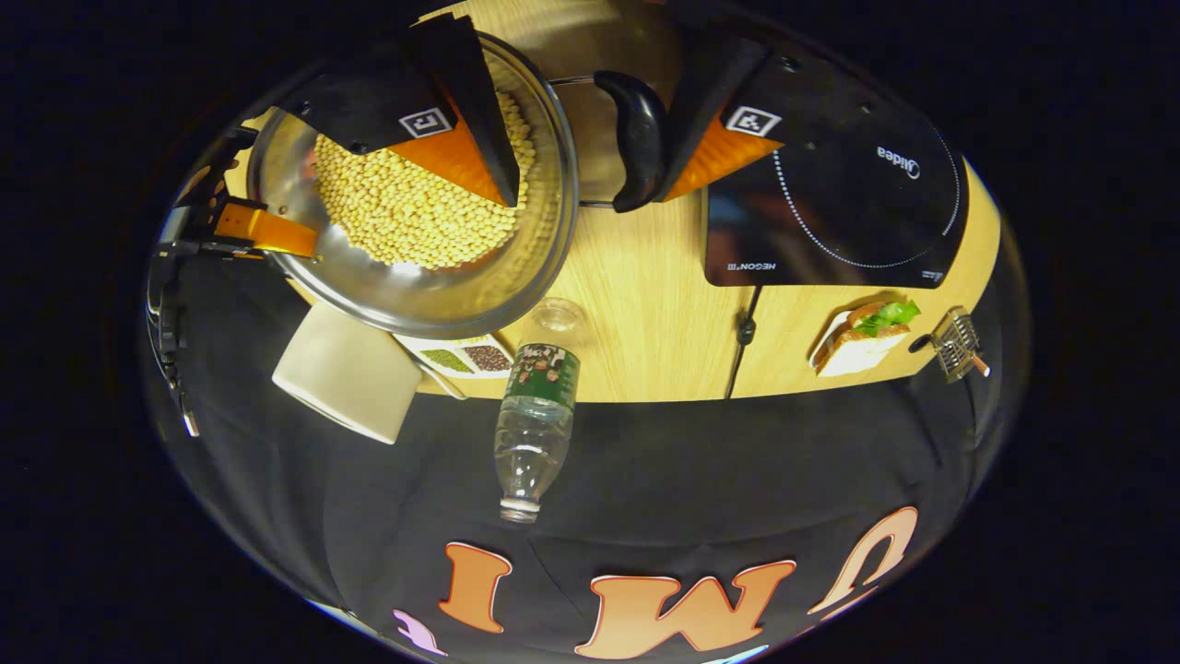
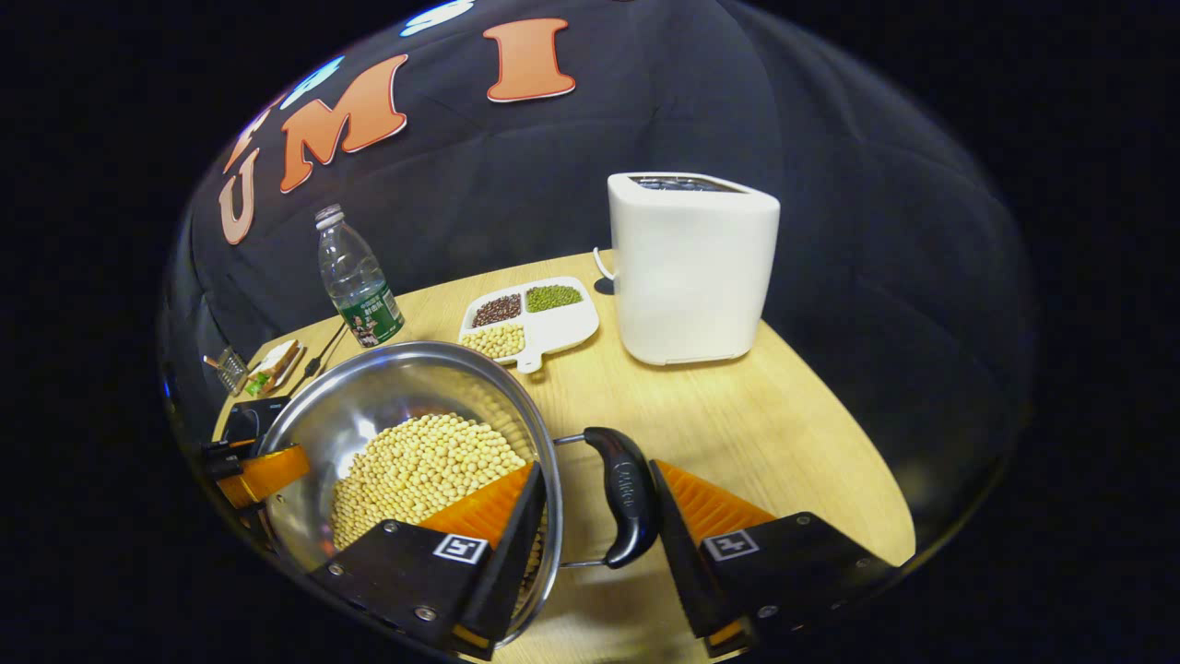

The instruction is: First push the handle of the pot to place it horizontally, then grasp the pot with both hands and set it on the induction cooktop.

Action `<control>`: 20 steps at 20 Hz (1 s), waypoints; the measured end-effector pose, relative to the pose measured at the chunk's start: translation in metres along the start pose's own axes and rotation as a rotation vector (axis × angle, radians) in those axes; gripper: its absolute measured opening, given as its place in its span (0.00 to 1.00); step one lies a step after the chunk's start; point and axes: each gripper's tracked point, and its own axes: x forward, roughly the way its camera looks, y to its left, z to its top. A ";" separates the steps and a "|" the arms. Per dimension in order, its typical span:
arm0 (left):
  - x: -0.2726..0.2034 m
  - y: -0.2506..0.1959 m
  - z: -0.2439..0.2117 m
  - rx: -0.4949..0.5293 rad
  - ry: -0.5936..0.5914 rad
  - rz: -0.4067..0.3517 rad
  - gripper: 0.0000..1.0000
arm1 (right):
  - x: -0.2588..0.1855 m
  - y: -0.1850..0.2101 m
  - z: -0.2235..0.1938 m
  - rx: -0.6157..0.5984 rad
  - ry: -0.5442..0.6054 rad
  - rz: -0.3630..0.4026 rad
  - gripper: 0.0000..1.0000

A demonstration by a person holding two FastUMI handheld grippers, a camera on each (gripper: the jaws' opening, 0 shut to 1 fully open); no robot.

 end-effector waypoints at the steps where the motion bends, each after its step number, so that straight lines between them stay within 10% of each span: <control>1: 0.001 0.004 -0.001 -0.009 0.009 0.011 0.91 | -0.001 0.000 -0.002 -0.002 0.008 0.004 0.67; 3: 0.001 0.001 -0.002 -0.004 0.021 0.014 0.67 | -0.004 0.000 -0.002 -0.002 0.007 0.008 0.59; 7: -0.002 0.000 -0.005 -0.010 0.057 0.031 0.60 | -0.007 0.002 -0.002 0.026 0.011 0.005 0.55; 20: -0.072 0.040 0.035 -0.042 -0.015 0.016 0.61 | -0.074 0.052 0.037 0.029 -0.076 0.029 0.53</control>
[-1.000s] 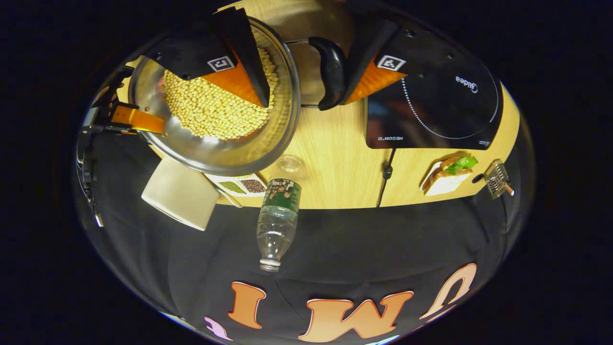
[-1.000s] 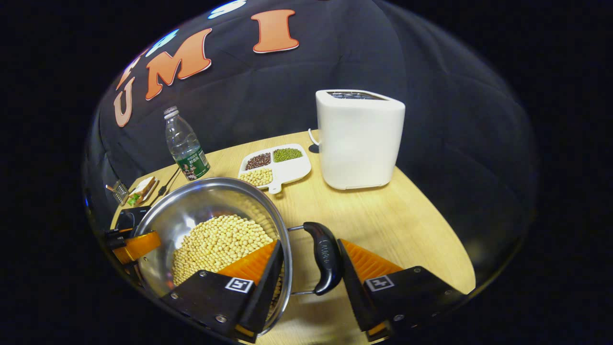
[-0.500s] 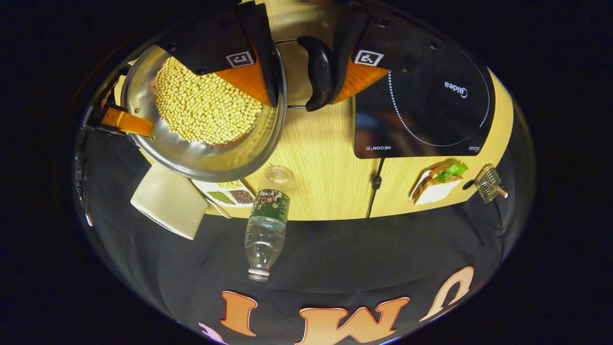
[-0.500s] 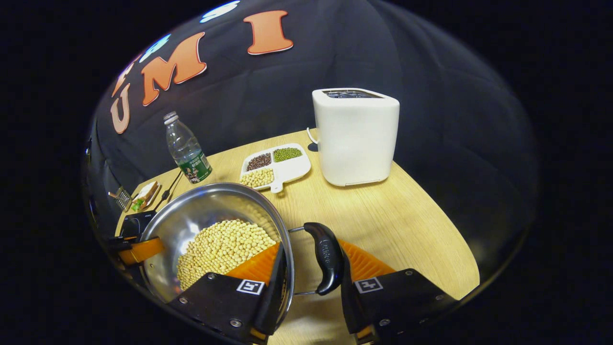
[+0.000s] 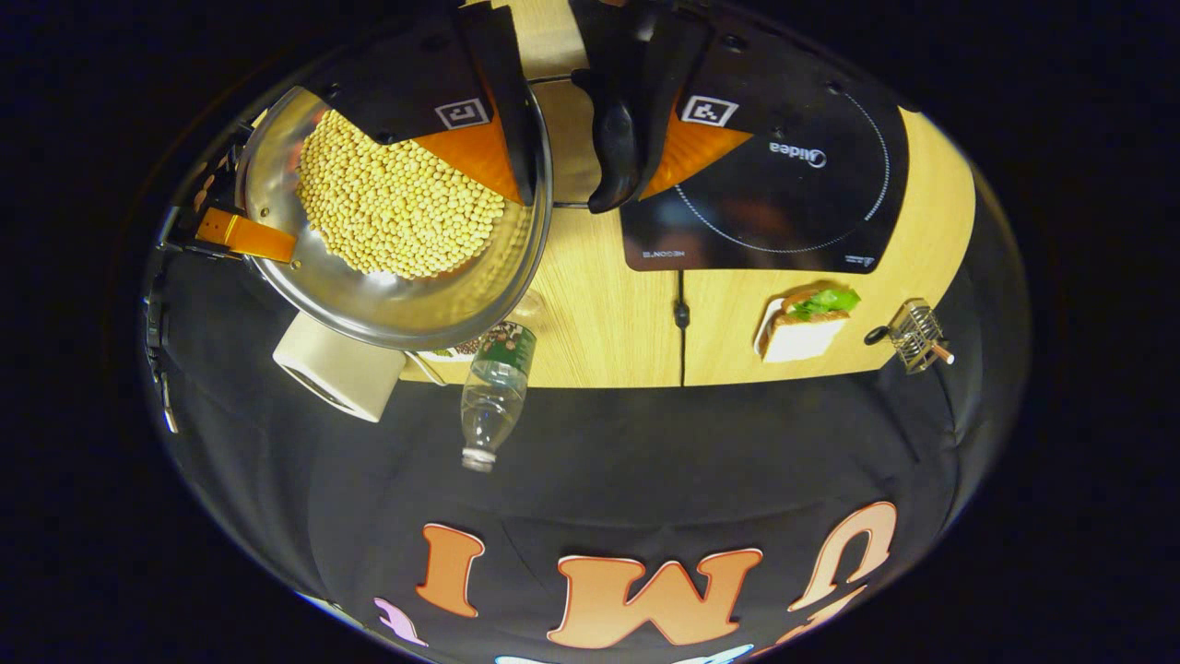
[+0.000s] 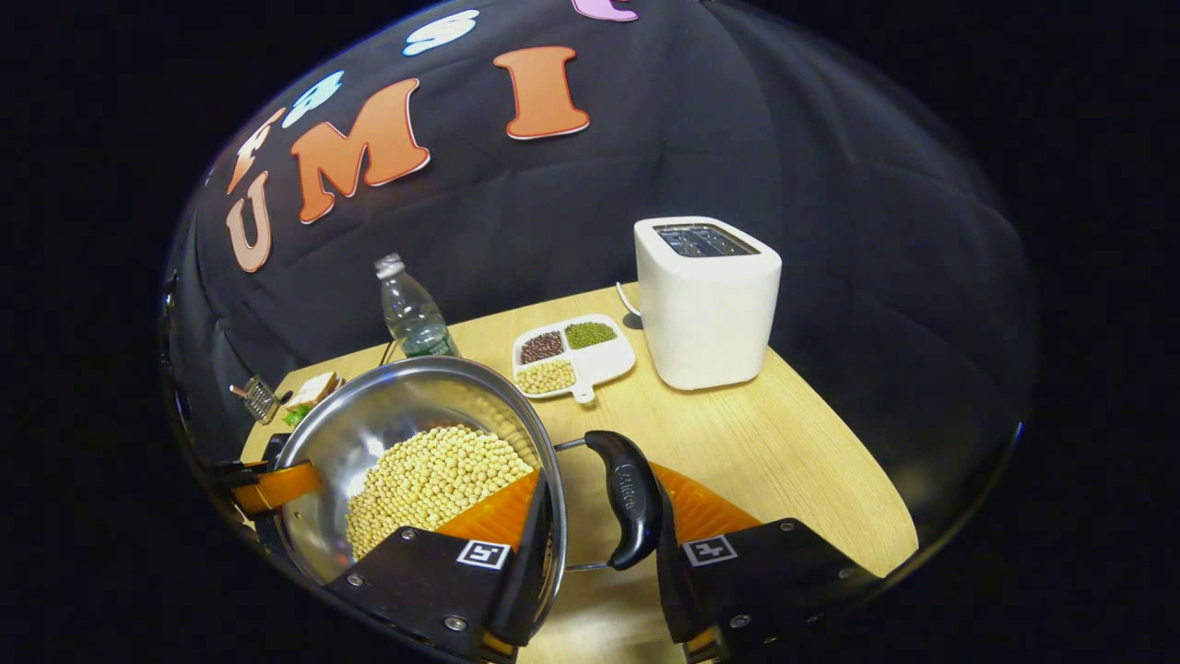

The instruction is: First push the handle of the pot to place it horizontally, then grasp the pot with both hands and set it on the induction cooktop.

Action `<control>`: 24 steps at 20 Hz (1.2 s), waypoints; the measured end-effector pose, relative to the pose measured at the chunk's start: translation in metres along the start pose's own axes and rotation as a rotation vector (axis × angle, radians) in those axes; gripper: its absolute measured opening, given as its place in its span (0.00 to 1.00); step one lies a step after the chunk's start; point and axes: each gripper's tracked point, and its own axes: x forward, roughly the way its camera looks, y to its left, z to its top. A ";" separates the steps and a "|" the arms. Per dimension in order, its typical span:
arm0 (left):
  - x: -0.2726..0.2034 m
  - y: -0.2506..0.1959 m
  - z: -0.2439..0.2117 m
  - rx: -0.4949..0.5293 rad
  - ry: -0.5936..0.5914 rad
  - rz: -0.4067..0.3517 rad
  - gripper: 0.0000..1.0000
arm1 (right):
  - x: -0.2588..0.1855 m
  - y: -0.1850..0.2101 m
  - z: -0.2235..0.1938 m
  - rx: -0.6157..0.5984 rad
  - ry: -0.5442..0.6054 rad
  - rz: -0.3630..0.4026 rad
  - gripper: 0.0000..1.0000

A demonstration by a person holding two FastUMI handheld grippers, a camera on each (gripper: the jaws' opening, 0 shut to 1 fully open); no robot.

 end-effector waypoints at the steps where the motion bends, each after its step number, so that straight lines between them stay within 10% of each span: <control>1: -0.007 0.007 0.006 0.000 -0.013 0.003 0.61 | -0.005 0.009 0.003 0.003 -0.004 0.006 0.53; 24: -0.110 0.266 0.000 -0.101 -0.041 0.211 0.58 | -0.019 0.275 -0.031 -0.103 0.038 0.207 0.54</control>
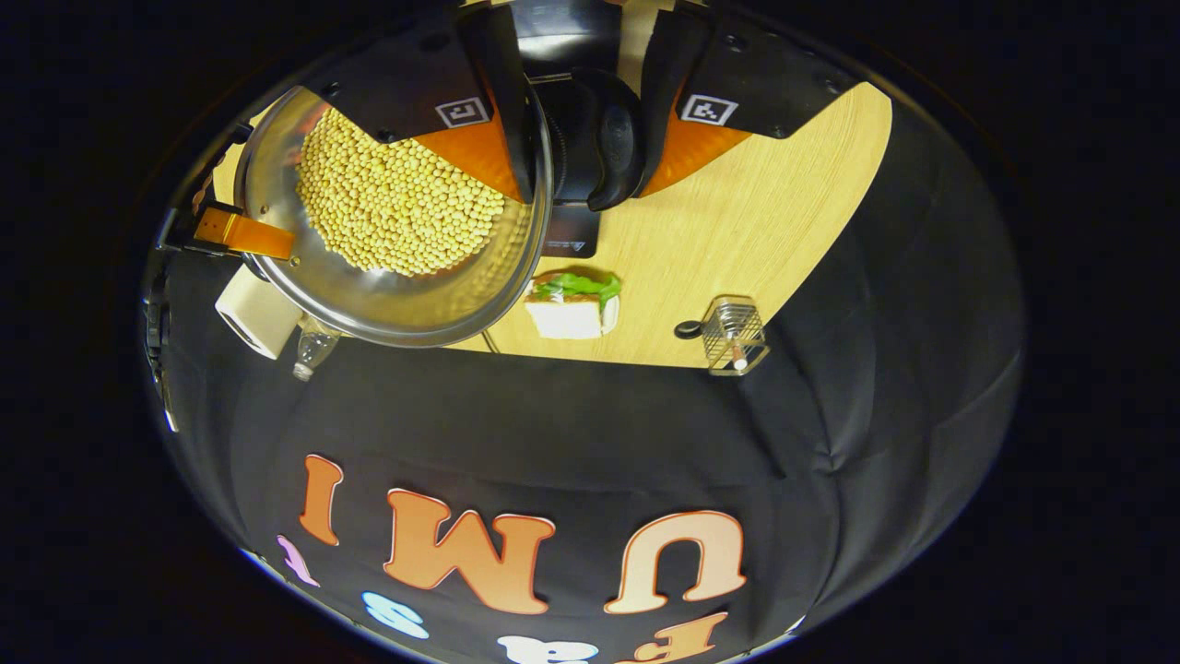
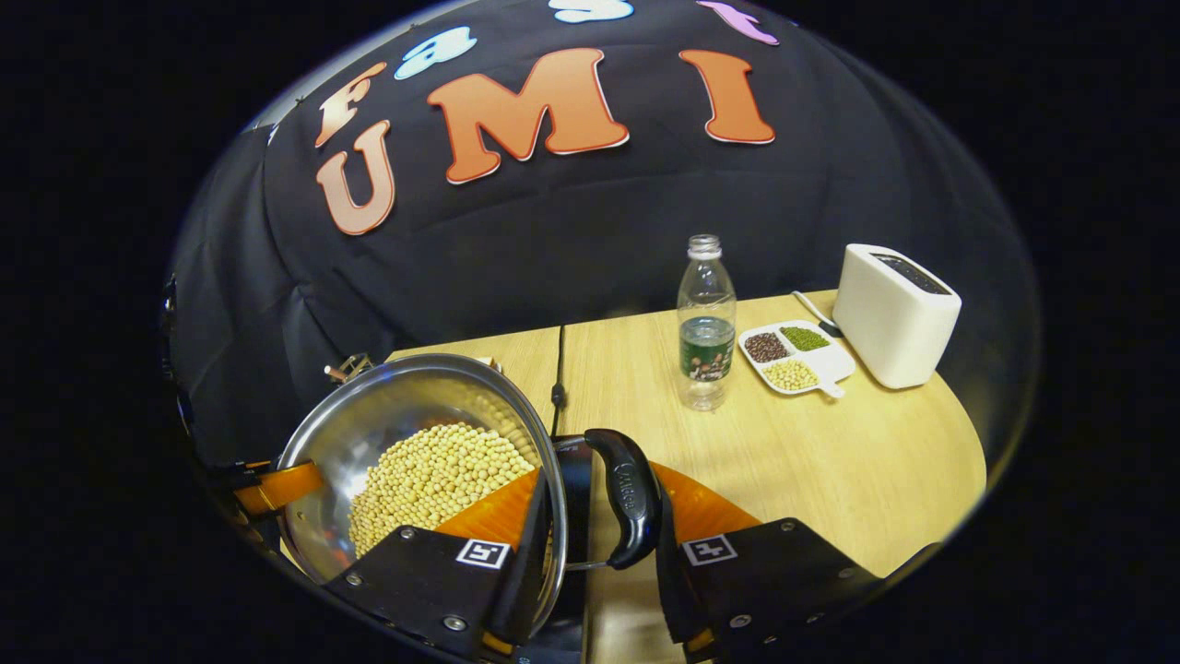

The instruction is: First push the handle of the pot to place it horizontally, then grasp the pot with both hands and set it on the induction cooktop.

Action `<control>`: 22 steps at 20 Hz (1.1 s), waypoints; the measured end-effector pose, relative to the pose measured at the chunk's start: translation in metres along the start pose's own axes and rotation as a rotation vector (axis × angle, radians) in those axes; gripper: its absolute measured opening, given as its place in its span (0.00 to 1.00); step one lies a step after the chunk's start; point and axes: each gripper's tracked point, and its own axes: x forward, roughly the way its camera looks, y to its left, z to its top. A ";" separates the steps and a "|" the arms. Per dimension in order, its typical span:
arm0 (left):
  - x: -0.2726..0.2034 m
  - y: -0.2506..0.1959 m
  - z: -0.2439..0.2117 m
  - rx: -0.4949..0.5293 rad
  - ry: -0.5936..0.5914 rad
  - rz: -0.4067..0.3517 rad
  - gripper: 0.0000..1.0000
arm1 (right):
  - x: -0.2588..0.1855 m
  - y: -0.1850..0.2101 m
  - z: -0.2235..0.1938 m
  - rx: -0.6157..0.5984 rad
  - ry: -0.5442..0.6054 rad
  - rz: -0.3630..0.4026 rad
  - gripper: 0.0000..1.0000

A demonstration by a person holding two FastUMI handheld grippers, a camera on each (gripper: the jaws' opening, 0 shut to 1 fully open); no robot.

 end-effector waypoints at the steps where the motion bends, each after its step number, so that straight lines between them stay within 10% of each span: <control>1: 0.003 0.007 -0.004 -0.004 0.011 0.005 0.58 | 0.004 0.005 -0.004 -0.001 0.008 0.002 0.54; 17: 0.037 0.009 -0.035 -0.029 0.118 -0.004 0.61 | 0.026 0.019 -0.032 -0.002 0.083 -0.019 0.59; 22: 0.001 0.012 0.034 0.043 -0.088 0.060 0.86 | 0.006 0.015 -0.001 0.016 0.004 -0.004 0.68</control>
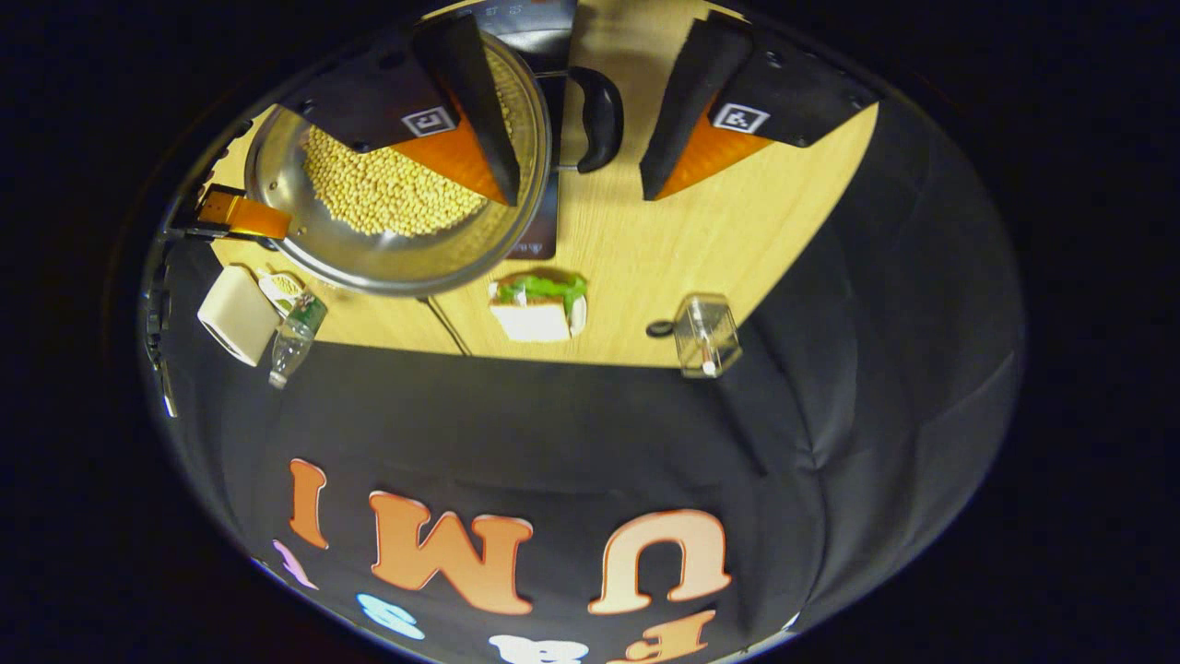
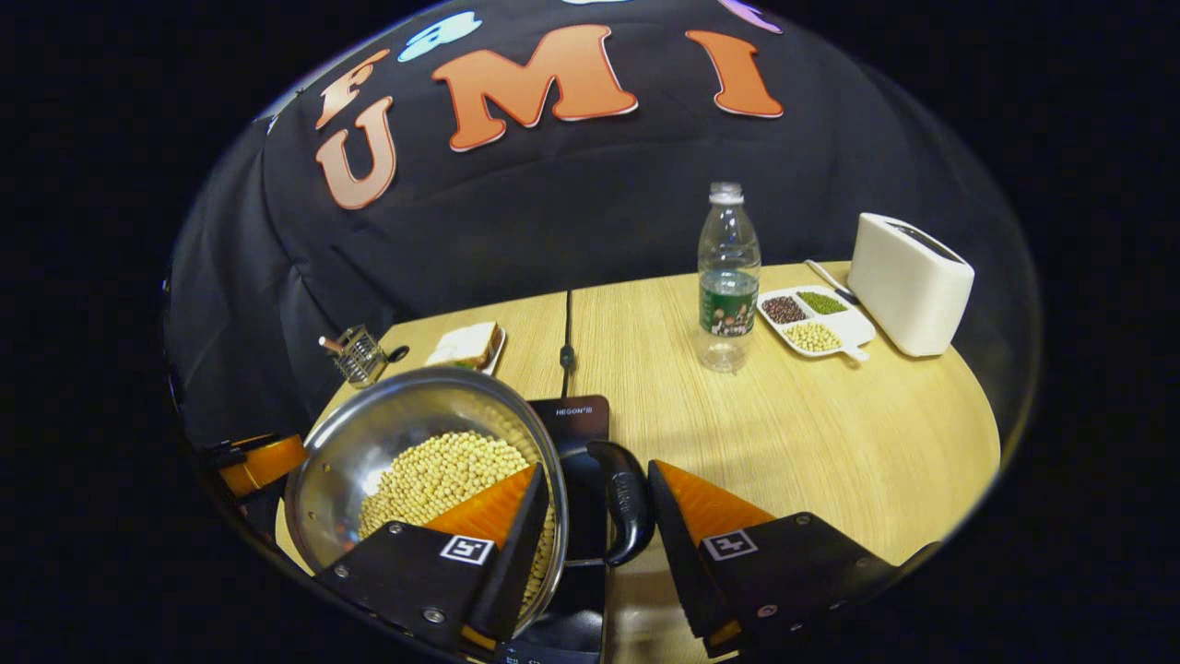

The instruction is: First push the handle of the pot to place it horizontally, then grasp the pot with both hands and set it on the induction cooktop.

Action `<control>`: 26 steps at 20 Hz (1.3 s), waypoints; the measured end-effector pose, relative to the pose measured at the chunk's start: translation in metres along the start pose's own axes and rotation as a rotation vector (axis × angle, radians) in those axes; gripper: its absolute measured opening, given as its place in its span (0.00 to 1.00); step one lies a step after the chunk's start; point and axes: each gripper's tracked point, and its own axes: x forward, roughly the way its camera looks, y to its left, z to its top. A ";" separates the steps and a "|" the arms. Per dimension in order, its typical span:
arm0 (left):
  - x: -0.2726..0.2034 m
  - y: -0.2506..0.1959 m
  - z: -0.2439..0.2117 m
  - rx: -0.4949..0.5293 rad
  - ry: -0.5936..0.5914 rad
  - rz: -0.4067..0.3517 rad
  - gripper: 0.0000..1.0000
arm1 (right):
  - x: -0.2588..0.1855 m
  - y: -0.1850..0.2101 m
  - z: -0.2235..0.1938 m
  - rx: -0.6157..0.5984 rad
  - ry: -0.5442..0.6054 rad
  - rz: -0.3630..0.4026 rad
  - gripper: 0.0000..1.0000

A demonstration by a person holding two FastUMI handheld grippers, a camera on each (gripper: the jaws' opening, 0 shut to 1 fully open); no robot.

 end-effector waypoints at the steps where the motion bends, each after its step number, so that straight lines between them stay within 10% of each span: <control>1: -0.009 -0.004 0.011 0.005 -0.032 -0.004 0.99 | -0.010 -0.003 0.010 -0.010 -0.027 0.002 0.74; 5: -0.056 -0.016 0.059 -0.017 -0.153 -0.027 0.99 | -0.055 -0.018 0.055 -0.072 -0.153 0.006 0.92; 13: -0.183 0.016 0.144 -0.077 -0.418 0.026 0.98 | -0.186 -0.076 0.145 -0.155 -0.414 -0.034 0.94; 26: -0.349 0.068 0.159 -0.094 -0.701 0.136 1.00 | -0.348 -0.196 0.158 -0.125 -0.621 -0.201 0.93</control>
